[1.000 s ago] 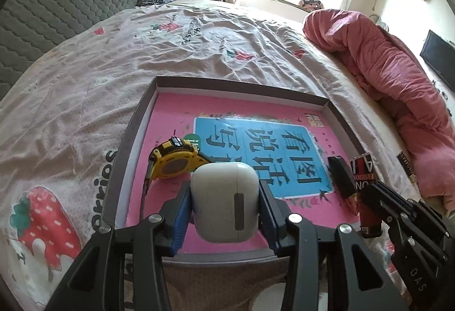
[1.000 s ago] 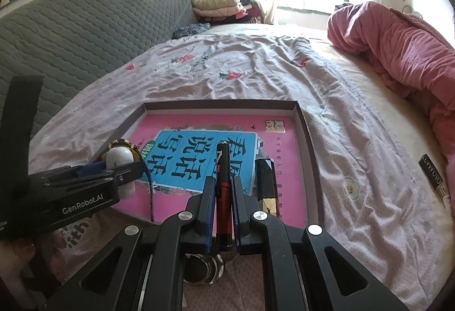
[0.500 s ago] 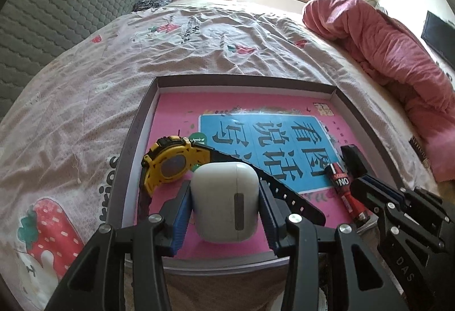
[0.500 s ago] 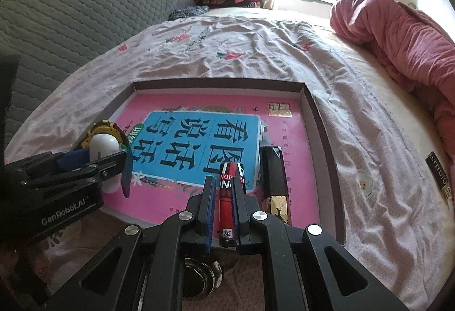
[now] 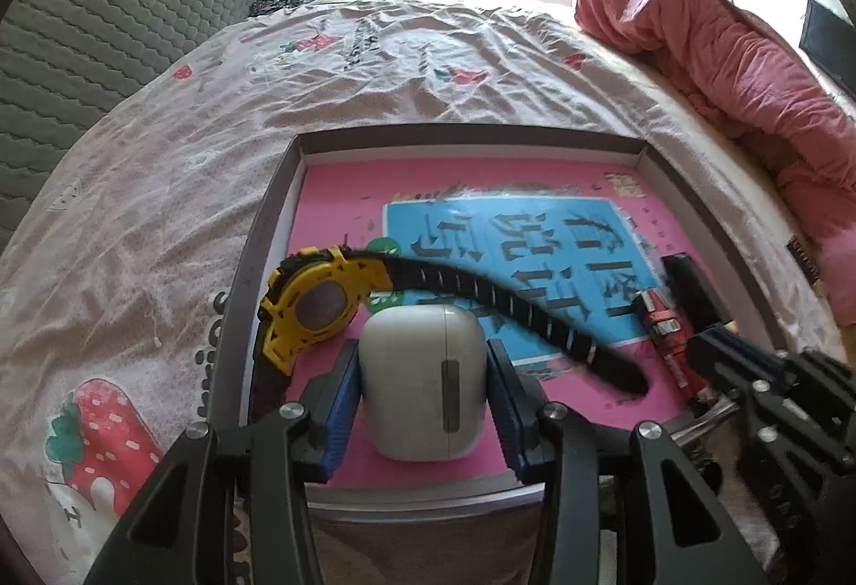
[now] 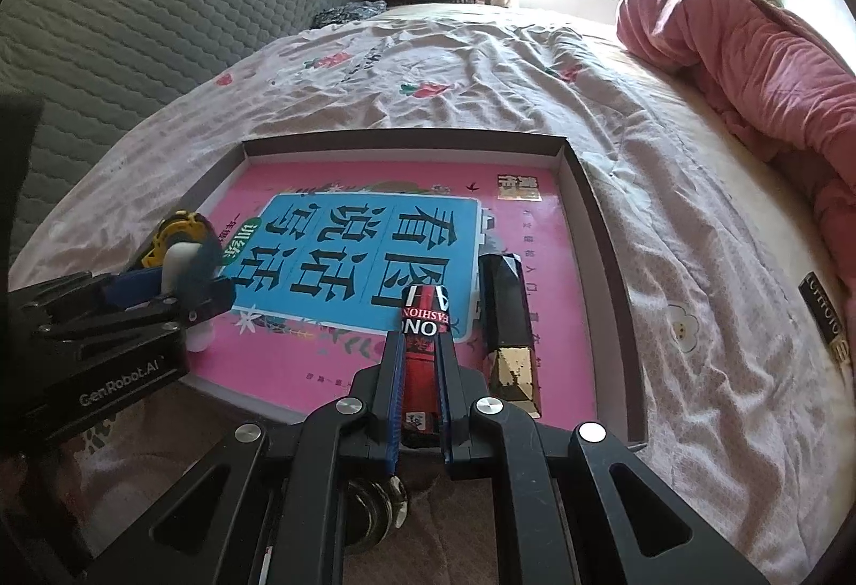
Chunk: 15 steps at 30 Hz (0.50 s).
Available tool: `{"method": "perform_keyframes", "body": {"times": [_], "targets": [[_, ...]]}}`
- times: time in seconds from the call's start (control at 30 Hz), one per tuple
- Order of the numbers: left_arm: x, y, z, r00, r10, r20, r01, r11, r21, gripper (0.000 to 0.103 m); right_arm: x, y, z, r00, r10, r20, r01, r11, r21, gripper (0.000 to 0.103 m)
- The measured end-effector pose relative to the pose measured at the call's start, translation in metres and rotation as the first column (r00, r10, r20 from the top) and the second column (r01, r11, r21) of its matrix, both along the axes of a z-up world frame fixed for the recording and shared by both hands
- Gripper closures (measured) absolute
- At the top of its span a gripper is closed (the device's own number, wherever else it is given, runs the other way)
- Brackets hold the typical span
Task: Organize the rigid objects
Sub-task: 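Carry the earbud case into the box with the left tool while the right tool lowers the lighter there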
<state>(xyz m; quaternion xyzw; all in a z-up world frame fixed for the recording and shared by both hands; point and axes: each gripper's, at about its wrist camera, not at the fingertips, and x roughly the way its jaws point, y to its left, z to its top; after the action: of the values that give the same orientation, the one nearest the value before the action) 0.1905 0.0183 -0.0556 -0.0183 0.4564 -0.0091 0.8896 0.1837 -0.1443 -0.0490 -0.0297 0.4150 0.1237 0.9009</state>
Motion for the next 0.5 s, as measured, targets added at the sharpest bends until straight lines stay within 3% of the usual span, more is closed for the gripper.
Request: {"method": "perform_keyframes", "body": {"times": [0.33,0.5], "targets": [[0.003,0.007,-0.009,0.999,0.018,-0.034,-0.020,0.998,-0.053,0.058,-0.001,-0.007,0.003,1.000,-0.014,0.003,0.014,1.000,0.013,0.092],[0.003,0.012,-0.008,0.999,0.021,-0.028,-0.023,0.995,-0.097,0.058,-0.002,-0.011,0.006,1.000,-0.024,0.003,0.024,0.999,0.037,0.085]]}}
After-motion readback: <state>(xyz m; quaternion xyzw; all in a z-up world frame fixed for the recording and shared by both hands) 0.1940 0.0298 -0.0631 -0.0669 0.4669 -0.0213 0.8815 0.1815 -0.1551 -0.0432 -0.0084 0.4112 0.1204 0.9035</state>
